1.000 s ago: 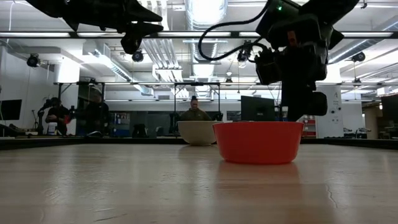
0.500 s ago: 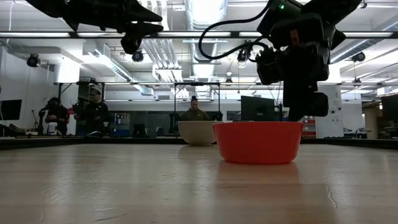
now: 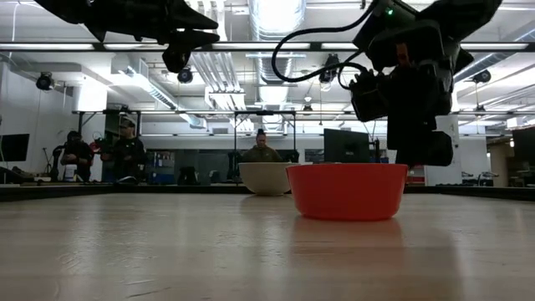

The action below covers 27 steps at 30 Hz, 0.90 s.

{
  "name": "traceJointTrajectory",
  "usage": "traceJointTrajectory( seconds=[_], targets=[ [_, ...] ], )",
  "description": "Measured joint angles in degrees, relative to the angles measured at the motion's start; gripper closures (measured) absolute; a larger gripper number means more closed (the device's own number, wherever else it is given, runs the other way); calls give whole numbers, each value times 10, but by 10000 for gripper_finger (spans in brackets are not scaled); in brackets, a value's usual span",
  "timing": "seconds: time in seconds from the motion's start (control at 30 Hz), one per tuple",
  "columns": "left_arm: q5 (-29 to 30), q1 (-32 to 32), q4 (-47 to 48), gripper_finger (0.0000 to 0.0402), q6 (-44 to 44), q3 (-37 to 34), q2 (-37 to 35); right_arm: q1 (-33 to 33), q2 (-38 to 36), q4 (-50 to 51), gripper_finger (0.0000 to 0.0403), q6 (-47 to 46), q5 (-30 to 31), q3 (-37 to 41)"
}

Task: Nest bowls inside each other
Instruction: Stack the red bowl on top of the green bowl

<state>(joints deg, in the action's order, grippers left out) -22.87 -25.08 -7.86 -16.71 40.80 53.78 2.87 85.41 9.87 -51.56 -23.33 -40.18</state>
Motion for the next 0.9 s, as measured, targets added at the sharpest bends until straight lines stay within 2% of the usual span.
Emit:
traceJointTrajectory(
  seconds=[0.2, 0.5, 0.9],
  targets=[
    [0, 0, 0, 280, 0, 0, 0, 0, 0, -53, 231, -25, -8, 33],
    [0, 0, 0, 280, 0, 0, 0, 0, 0, -71, 242, -25, -8, 42],
    [0, 0, 0, 280, 0, 0, 0, 0, 0, -87, 295, -27, -8, 43]
  ],
)
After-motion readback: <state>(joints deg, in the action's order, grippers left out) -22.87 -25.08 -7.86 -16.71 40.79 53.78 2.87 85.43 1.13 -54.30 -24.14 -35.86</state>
